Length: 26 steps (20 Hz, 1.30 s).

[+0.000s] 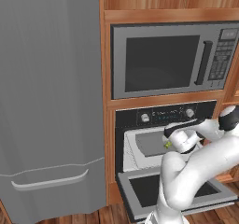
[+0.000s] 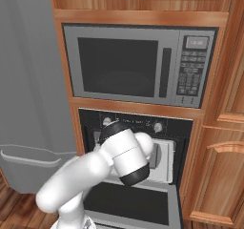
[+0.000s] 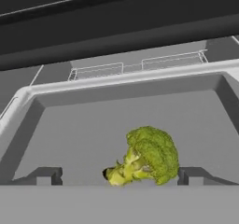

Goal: Place the broccoli on the top rack of the oven.

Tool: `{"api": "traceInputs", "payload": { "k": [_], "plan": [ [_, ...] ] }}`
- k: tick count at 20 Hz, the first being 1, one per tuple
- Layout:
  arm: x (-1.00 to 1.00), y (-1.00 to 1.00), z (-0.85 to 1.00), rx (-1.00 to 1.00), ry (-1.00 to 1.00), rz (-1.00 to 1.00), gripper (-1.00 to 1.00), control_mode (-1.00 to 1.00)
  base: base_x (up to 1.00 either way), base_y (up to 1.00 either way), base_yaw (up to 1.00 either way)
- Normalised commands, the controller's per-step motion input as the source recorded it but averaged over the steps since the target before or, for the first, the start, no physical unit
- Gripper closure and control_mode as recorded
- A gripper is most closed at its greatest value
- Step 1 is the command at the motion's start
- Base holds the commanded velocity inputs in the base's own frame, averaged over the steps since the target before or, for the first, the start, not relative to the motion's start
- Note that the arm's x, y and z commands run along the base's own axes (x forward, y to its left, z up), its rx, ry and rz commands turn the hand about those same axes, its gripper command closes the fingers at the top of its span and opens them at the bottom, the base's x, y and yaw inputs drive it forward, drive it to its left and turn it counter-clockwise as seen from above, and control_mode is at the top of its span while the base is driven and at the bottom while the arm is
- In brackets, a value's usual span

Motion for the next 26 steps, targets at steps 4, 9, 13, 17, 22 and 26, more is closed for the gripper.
{"api": "traceInputs", "payload": {
  "k": [4,9,13,17,22,26],
  "plan": [
    [-0.45,0.0,0.68,0.04,0.0,0.0,-1.0,-1.0,0.0,0.0,0.0],
    [-0.49,-0.05,0.62,0.05,0.0,0.0,-1.0,-1.0,0.0,0.0,0.0],
    [-0.54,-0.05,0.63,0.07,0.0,0.0,-1.0,-1.0,0.0,0.0,0.0],
    [-0.46,-0.02,0.79,0.04,0.0,0.0,-1.0,-1.0,0.0,0.0,0.0],
    [-0.45,0.0,0.95,0.04,0.0,0.0,-1.0,-1.0,0.0,0.0,0.0],
    [-0.53,0.0,0.74,0.07,0.02,0.0,-1.0,-1.0,0.0,0.0,0.0]
  ]
}}
